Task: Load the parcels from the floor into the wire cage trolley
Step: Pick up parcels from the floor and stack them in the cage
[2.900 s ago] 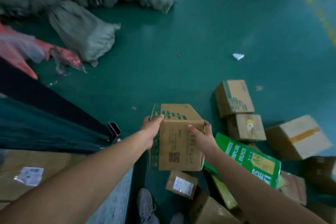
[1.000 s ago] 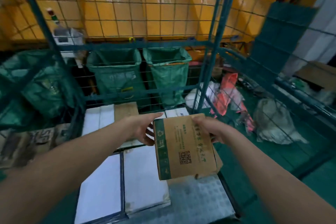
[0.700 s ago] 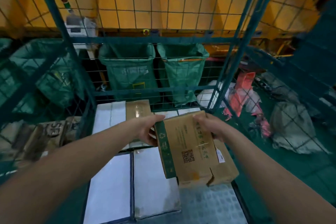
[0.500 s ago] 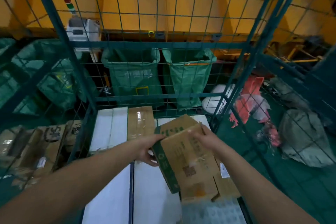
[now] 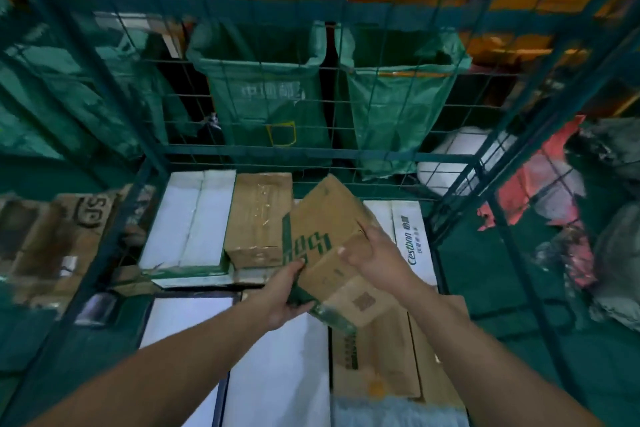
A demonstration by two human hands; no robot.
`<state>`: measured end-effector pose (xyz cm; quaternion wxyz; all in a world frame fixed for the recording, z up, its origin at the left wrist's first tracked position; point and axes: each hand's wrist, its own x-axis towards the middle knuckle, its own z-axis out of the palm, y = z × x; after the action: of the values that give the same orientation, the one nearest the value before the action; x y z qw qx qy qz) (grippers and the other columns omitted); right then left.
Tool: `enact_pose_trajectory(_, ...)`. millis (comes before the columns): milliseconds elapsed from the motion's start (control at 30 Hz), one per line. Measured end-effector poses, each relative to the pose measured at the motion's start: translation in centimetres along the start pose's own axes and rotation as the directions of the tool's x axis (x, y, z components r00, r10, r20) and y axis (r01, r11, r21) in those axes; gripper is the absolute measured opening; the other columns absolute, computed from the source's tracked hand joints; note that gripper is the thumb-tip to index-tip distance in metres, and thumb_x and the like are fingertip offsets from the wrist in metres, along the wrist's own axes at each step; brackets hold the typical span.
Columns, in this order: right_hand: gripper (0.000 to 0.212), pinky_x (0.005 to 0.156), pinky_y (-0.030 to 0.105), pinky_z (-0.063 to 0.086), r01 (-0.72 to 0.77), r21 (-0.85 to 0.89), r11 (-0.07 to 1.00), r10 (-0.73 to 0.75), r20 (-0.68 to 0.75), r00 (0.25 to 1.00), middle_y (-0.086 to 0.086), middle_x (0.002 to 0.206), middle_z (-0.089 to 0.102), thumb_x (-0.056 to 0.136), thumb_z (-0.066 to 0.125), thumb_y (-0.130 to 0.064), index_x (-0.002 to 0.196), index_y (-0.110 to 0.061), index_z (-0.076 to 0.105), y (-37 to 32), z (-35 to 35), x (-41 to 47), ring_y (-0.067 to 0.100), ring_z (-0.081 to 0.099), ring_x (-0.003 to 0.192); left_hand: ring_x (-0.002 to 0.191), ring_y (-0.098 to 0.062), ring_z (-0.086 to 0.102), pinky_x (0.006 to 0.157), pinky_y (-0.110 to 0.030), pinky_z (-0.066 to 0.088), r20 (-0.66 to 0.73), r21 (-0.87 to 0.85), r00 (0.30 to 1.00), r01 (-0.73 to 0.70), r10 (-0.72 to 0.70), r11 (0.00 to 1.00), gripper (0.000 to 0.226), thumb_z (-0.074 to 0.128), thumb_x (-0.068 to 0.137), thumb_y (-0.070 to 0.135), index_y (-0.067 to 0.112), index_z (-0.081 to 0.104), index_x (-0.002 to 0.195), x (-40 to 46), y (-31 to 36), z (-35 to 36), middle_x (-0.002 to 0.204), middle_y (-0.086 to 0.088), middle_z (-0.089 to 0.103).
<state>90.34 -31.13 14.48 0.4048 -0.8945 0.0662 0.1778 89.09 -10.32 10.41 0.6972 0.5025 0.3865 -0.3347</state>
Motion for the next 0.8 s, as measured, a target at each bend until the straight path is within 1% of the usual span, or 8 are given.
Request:
enact_pose_trajectory(133,0.086,0.118,0.049,0.030,0.061,-0.254,0.965,-0.069,-0.022,0.997,0.002,0.163,0.028,0.087,0.051,-0.076,0.158,-0.047,0.014,1.9,0.0,5.4,0.028,0.027,0.149,0.098,-0.029,0.065,0.099,-0.046,0.055,-0.015,-0.113,1.000,-0.019,0.018,0.993,0.025,0.054,0.106,0.036,0.012,0.064,0.105,6.3,-0.2,2.9,0.109,-0.014,0.067)
enact_pose_trajectory(233,0.081,0.123,0.052,0.018,0.100,-0.380,0.920,-0.110,-0.006,0.994,0.002,0.166,0.022,0.090,0.050,-0.072,0.159,-0.047,0.014,3.0,1.8,9.6,0.028,0.017,0.153,0.103,-0.031,0.067,0.099,-0.048,0.056,-0.023,-0.200,0.998,-0.055,0.051,0.978,0.032,0.049,0.107,0.037,0.010,0.063,0.119,11.8,-0.3,3.7,0.112,-0.016,0.069)
enact_pose_trajectory(333,0.079,0.123,0.052,0.017,0.140,-0.439,0.888,-0.144,0.023,0.989,0.000,0.169,0.016,0.092,0.048,-0.070,0.159,-0.046,0.013,4.9,4.7,13.3,0.028,0.014,0.154,0.091,-0.022,0.070,0.082,-0.039,0.060,-0.067,-0.285,0.992,-0.125,0.111,0.950,0.026,0.045,0.109,0.028,0.012,0.065,0.115,16.5,0.1,3.9,0.102,-0.010,0.073)
enact_pose_trajectory(433,0.071,0.123,0.048,0.021,0.179,-0.470,0.864,-0.089,0.207,0.974,0.002,0.169,0.014,0.098,0.048,-0.054,0.160,-0.040,0.015,8.2,9.5,15.9,0.027,0.013,0.155,0.079,-0.015,0.072,0.069,-0.030,0.056,-0.015,-0.202,0.983,-0.182,0.183,0.962,0.021,0.049,0.102,0.021,0.012,0.068,0.104,20.1,0.0,4.3,0.099,-0.009,0.075)
enact_pose_trajectory(500,0.065,0.122,0.044,0.026,0.123,-0.378,0.918,-0.020,0.264,0.964,0.001,0.168,0.020,0.101,0.049,-0.038,0.160,-0.032,0.023,10.8,12.1,16.4,0.027,0.019,0.154,0.080,-0.021,0.072,0.075,-0.035,0.056,0.039,-0.151,0.985,-0.162,0.170,0.975,0.009,0.057,0.098,0.023,0.021,0.058,0.106,21.9,-0.6,4.5,0.098,-0.012,0.072)
enact_pose_trajectory(633,0.066,0.118,0.028,0.029,-0.111,-0.162,0.981,0.139,0.170,0.976,-0.002,0.164,0.025,0.102,0.057,-0.031,0.160,-0.022,0.028,15.7,13.1,17.2,0.022,0.031,0.147,0.095,-0.026,0.068,0.079,-0.037,0.061,-0.096,0.009,0.991,-0.095,0.096,0.995,0.072,0.071,0.089,0.026,0.023,0.025,0.144,26.3,-0.5,2.8,0.116,-0.012,0.068)
enact_pose_trajectory(733,0.072,0.104,0.026,0.040,-0.231,-0.069,0.970,0.235,0.052,0.971,0.003,0.166,0.015,0.103,0.056,-0.035,0.163,-0.023,0.017,17.9,12.0,18.3,0.026,0.048,0.134,0.087,-0.026,0.064,0.062,-0.032,0.060,-0.217,0.059,0.976,-0.010,0.023,0.998,0.067,0.069,0.088,0.034,0.017,0.035,0.143,28.3,0.0,1.5,0.119,-0.016,0.067)
enact_pose_trajectory(800,0.078,0.090,0.026,0.042,-0.348,0.033,0.937,0.349,-0.004,0.937,0.012,0.161,0.025,0.104,0.053,-0.037,0.164,-0.024,0.005,18.2,11.8,19.7,0.029,0.056,0.122,0.085,-0.024,0.064,0.059,-0.032,0.058,-0.210,0.063,0.977,0.036,-0.022,0.997,0.059,0.066,0.089,0.036,0.013,0.048,0.140,29.1,0.5,1.1,0.110,-0.011,0.069)
